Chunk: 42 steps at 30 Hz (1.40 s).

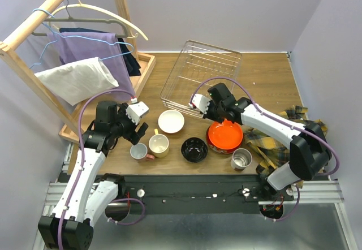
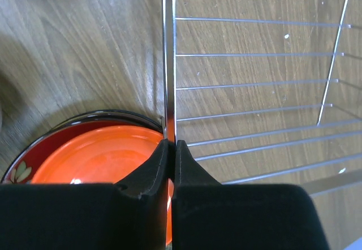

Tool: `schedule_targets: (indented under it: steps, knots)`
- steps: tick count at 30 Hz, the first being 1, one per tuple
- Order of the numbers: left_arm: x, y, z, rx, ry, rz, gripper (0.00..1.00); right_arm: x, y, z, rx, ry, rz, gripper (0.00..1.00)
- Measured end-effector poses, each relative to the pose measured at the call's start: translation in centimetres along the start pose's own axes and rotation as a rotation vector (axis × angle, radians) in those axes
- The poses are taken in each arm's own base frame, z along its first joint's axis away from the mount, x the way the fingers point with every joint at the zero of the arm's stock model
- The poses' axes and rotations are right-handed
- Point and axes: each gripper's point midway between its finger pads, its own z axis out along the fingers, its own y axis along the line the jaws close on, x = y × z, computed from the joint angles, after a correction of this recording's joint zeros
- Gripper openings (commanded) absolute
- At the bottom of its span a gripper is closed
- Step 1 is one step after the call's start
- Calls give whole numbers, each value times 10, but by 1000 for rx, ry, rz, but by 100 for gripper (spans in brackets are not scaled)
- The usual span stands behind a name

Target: Load the mixed dishes into the dish rack

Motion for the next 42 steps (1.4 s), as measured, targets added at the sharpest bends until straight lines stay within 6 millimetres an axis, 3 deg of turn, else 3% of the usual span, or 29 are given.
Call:
schedule_targets:
  steps: [6, 7, 8, 11, 15, 20, 26, 32, 35, 36, 38, 42]
  knots:
    - [-3, -3, 1, 11, -10, -4, 88, 3, -1, -2, 0, 7, -74, 3]
    - [-3, -3, 1, 11, -11, -7, 88, 4, -2, -2, 7, 5, -84, 6]
    - [-3, -3, 1, 12, -12, -9, 88, 5, -4, -2, 16, 5, -89, 17]
    - [-4, -4, 1, 14, -16, -15, 88, 12, -10, -4, 44, 13, -96, 36]
    - [-7, -3, 2, 8, -28, -38, 89, 30, -24, 4, 67, 93, -65, 45]
    - [-9, -4, 7, 15, -30, -66, 89, 16, -38, 16, 40, 117, -17, 48]
    - [-9, -6, 11, 35, -17, -87, 89, -16, -50, 31, 2, 63, -9, 46]
    - [-12, -7, 11, 46, -21, -94, 89, -26, -44, 40, -81, 53, -21, 46]
    - [-15, -7, 10, 48, -27, -92, 88, -32, -38, 36, -129, 34, -16, 34]
    - [-15, -8, 10, 51, -28, -93, 87, -35, -36, 35, -142, 22, -15, 19]
    - [-14, -9, 10, 59, -25, -95, 86, -38, -34, 34, -157, 13, -11, 1]
    - [-14, -11, 13, 75, -18, -102, 86, -35, -32, 33, -171, 17, -15, 1]
